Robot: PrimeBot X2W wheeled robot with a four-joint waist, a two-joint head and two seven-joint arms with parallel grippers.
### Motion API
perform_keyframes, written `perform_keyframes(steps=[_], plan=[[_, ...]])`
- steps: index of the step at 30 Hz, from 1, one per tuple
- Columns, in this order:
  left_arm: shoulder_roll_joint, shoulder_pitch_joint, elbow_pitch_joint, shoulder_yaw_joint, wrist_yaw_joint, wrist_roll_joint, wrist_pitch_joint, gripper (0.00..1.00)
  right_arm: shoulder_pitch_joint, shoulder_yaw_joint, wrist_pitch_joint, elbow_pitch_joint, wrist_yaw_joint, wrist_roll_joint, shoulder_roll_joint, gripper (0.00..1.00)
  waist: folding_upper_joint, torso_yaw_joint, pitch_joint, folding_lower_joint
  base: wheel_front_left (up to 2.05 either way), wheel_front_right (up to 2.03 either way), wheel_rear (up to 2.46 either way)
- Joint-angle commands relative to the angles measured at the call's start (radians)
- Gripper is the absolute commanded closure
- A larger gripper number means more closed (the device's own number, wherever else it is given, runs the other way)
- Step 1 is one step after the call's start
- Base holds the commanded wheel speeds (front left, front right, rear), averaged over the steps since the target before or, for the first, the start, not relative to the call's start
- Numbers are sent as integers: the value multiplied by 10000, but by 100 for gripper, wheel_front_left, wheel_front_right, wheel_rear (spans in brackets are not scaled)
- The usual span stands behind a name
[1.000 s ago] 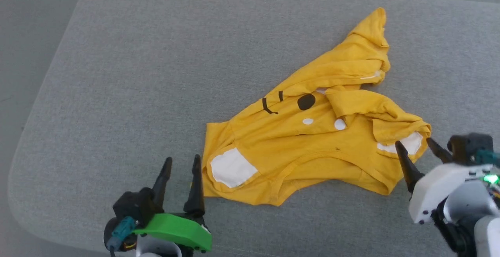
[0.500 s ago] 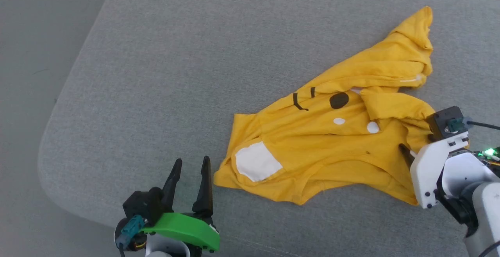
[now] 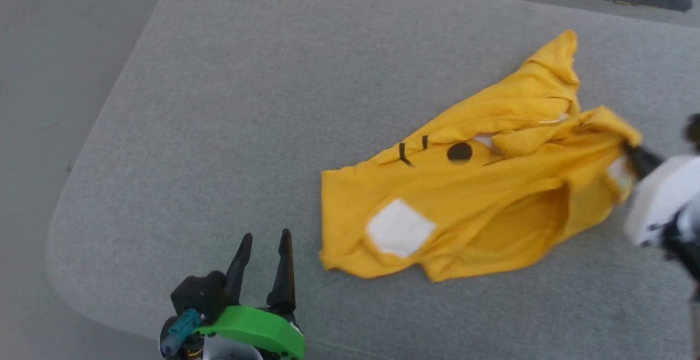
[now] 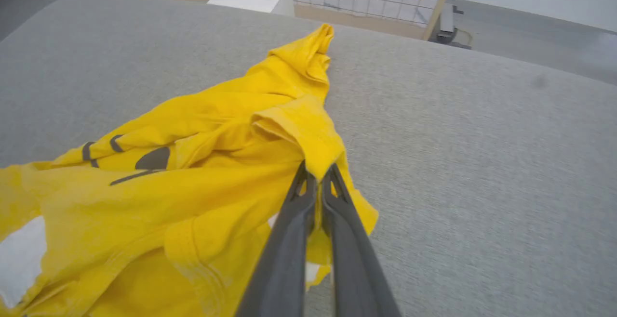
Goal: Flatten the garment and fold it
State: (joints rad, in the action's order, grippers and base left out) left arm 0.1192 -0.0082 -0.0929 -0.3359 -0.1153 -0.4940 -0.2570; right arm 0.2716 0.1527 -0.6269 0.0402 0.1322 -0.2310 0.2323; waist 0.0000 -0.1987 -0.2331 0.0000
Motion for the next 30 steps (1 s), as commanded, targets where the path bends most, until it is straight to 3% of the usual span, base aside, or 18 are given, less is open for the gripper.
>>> perform_keyframes(steps=[1, 3, 6, 7, 8, 9, 10, 12, 15, 20, 24, 30], plan=[[3, 149, -12, -2, 38, 34, -45, 0, 206, 538, -146, 209, -15, -50, 9, 100, 0, 409, 298, 0, 0, 0, 0], [26, 153, 15, -16, 42, 27, -45, 0, 231, 2097, -650, 439, -15, -206, -244, 100, 0, 515, 237, 0, 0, 0, 0], [57, 132, 27, -58, 45, 32, 11, 0, 166, 3490, -1078, 256, -15, -129, -465, 100, 0, 536, 82, 0, 0, 0, 0], [54, 100, 26, -85, 54, 28, 35, 0, 23, 4050, -1179, 55, -15, 239, -439, 84, 0, 517, -28, 0, 0, 0, 0], [52, 64, 18, -112, 66, 30, 58, 0, -80, 4304, -1093, -57, -15, 561, -377, 55, 0, 492, -97, 0, 0, 0, 0], [48, 3, 16, -146, 86, 39, 70, 0, -181, 4696, -824, -250, -15, 962, -342, 5, 0, 450, -196, 0, 0, 0, 0], [42, -44, 6, -169, 101, 43, 74, 0, -240, 4947, -569, -433, -15, 1278, -336, 0, 0, 412, -242, 0, 0, 0, 0], [32, -113, -30, -183, 108, 32, 78, 0, -378, 4980, -22, -752, -15, 1908, -283, 0, 0, 353, -308, 0, 0, 0, 0], [77, -96, -75, -126, 57, 8, 79, 0, -77, 4847, 659, -1060, -15, 1822, -696, 0, 0, 379, -308, 0, 0, 0, 0], [149, -85, -82, -82, 9, -17, 86, 0, 228, 3652, 1164, -671, -15, 1561, -584, 0, 0, 507, -214, 0, 0, 0, 0], [122, -131, -83, -142, 10, -28, 88, 0, 123, 2464, 553, -273, -15, 1106, -506, 0, 0, 537, -131, 0, 0, 0, 0], [71, -165, -106, -261, 29, -54, 103, 0, -742, 688, -1475, 63, -15, 433, -331, 0, 0, 330, -157, 0, 0, 0, 0]])
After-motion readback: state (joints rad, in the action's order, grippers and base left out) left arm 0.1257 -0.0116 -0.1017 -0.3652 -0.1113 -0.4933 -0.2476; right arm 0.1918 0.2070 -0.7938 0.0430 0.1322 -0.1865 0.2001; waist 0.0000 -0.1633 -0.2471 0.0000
